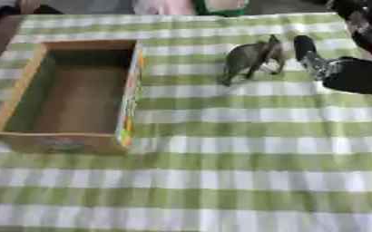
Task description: Pick up objects on the table and place them in the box.
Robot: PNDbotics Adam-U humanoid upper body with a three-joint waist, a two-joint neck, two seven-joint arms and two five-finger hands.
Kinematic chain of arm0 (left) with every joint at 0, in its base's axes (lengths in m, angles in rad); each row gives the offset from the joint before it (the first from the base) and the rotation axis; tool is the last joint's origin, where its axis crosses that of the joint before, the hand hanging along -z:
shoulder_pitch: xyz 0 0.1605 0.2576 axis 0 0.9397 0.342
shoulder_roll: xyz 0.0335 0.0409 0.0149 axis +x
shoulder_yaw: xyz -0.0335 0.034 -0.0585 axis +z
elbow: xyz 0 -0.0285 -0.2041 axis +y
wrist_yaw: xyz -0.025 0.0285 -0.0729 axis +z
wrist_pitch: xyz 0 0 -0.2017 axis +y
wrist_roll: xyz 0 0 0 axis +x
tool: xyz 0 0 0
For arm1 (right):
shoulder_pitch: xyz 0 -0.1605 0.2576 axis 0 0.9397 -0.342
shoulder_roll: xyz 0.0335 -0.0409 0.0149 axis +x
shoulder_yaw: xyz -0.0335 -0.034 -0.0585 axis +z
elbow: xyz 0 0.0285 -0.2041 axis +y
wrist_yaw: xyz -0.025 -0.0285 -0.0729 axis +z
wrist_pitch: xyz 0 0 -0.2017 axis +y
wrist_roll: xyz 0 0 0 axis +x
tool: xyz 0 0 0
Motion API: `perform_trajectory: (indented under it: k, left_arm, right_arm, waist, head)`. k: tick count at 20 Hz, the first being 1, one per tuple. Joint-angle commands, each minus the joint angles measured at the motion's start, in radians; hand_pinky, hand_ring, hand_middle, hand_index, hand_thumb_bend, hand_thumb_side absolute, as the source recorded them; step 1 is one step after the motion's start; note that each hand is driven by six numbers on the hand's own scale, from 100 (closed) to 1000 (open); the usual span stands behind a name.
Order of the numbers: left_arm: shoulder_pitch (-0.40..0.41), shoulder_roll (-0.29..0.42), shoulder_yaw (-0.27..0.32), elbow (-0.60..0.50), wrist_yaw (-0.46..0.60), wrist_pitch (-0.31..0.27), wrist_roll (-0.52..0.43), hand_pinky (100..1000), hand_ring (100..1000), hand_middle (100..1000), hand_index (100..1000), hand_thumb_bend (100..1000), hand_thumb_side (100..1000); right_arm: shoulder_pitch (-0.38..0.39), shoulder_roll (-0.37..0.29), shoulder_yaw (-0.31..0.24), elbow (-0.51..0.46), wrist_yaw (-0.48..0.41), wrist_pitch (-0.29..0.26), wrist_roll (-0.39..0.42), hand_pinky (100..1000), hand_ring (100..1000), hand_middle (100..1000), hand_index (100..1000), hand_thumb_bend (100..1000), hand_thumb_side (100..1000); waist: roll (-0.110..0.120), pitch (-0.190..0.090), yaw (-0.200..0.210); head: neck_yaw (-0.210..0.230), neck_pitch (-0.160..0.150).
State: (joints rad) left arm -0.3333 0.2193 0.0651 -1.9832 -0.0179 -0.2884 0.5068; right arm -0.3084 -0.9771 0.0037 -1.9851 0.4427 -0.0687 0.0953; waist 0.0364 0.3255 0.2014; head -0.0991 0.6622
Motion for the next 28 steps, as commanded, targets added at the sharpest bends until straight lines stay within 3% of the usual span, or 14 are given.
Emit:
perform_trajectory:
  k: [1,6,10,13,21,28]
  left_arm:
    - [-0.008,0.012,0.012,-0.017,-0.004,0.000,0.003,442,550,674,785,233,754]
    - [-0.008,0.014,0.009,-0.017,-0.002,0.002,0.001,442,551,674,785,234,753]
    - [-0.007,0.016,0.004,-0.017,0.001,0.003,-0.004,442,550,674,785,232,753]
    - [-0.007,0.017,0.001,-0.017,0.004,0.004,-0.008,442,550,674,785,231,753]
    - [-0.010,0.020,-0.007,-0.017,0.011,0.006,-0.021,442,549,675,784,231,752]
    - [-0.011,0.021,-0.009,-0.017,0.014,0.008,-0.025,442,549,675,784,229,751]
  right_arm:
    - [-0.020,-0.046,-0.008,-0.015,0.009,0.006,0.001,854,886,875,965,100,844]
    - [-0.073,-0.087,0.013,-0.015,0.020,0.017,0.032,866,910,891,973,100,833]
    - [-0.135,-0.138,0.052,-0.011,0.033,0.022,0.144,897,940,897,996,186,788]
    - [-0.201,-0.160,0.091,0.040,0.031,-0.013,0.248,910,950,891,1000,240,739]
    - [-0.445,-0.102,0.228,0.353,0.058,-0.157,0.468,922,970,924,1000,286,663]
    - [-0.622,0.027,0.305,0.655,0.150,-0.287,0.549,936,989,945,1000,297,642]
  waist:
    - [-0.003,-0.016,0.001]
    - [-0.005,-0.021,0.004]
    - [-0.005,-0.025,0.009]
    - [-0.005,-0.027,0.014]
    - [-0.007,-0.031,0.019]
    - [-0.008,-0.032,0.019]
  head:
    - [-0.003,-0.017]
    - [-0.003,-0.020]
    - [-0.011,-0.019]
    - [-0.016,-0.018]
    - [-0.032,-0.019]
    - [-0.036,-0.030]
